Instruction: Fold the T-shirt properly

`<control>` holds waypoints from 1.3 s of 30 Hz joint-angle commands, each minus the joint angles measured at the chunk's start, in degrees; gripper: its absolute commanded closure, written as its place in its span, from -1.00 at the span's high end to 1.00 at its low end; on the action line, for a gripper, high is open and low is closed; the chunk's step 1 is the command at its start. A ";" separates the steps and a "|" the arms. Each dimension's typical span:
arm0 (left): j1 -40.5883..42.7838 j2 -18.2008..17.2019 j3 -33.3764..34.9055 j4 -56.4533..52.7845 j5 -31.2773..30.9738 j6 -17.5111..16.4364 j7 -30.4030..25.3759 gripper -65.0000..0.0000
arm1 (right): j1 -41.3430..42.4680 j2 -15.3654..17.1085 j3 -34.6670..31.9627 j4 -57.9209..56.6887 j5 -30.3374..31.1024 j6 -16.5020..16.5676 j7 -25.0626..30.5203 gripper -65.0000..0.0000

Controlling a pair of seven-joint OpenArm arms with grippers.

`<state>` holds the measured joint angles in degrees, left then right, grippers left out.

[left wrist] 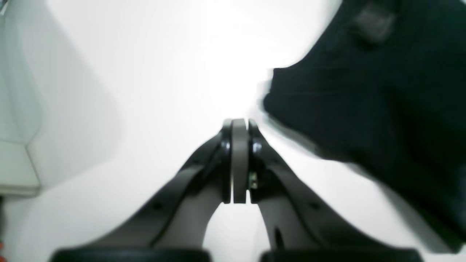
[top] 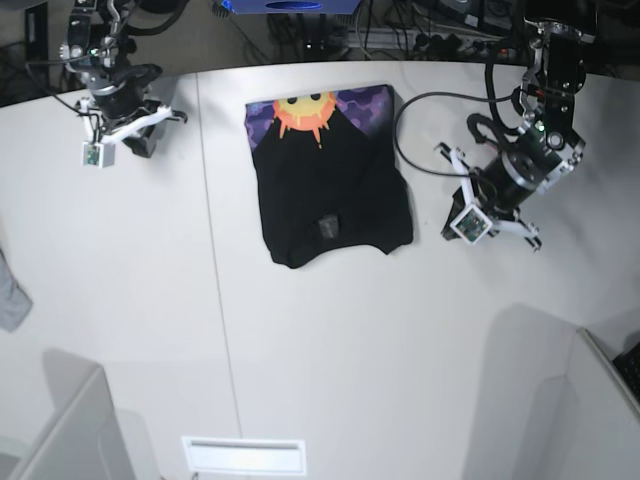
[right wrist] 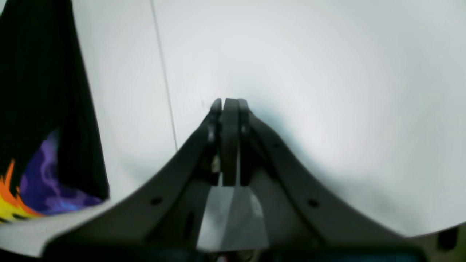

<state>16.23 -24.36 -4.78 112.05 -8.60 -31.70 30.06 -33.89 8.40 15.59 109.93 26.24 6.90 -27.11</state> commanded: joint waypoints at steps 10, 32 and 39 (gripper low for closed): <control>21.18 -0.48 -6.43 0.79 0.29 0.01 -29.05 -1.00 | -12.84 9.49 0.45 1.24 0.09 2.38 18.01 -1.00; 48.78 3.04 -8.81 -14.42 0.38 0.27 -29.93 -1.00 | -39.56 4.12 3.61 1.15 -23.21 2.38 14.76 -1.00; 43.86 5.15 -5.82 -28.23 0.38 0.27 -25.80 -1.00 | -38.51 4.65 3.44 -0.79 -23.21 2.64 3.33 -1.00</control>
<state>58.52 -18.85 -10.35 83.29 -7.90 -31.44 4.80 -71.37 12.49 18.74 108.57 2.96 9.67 -24.62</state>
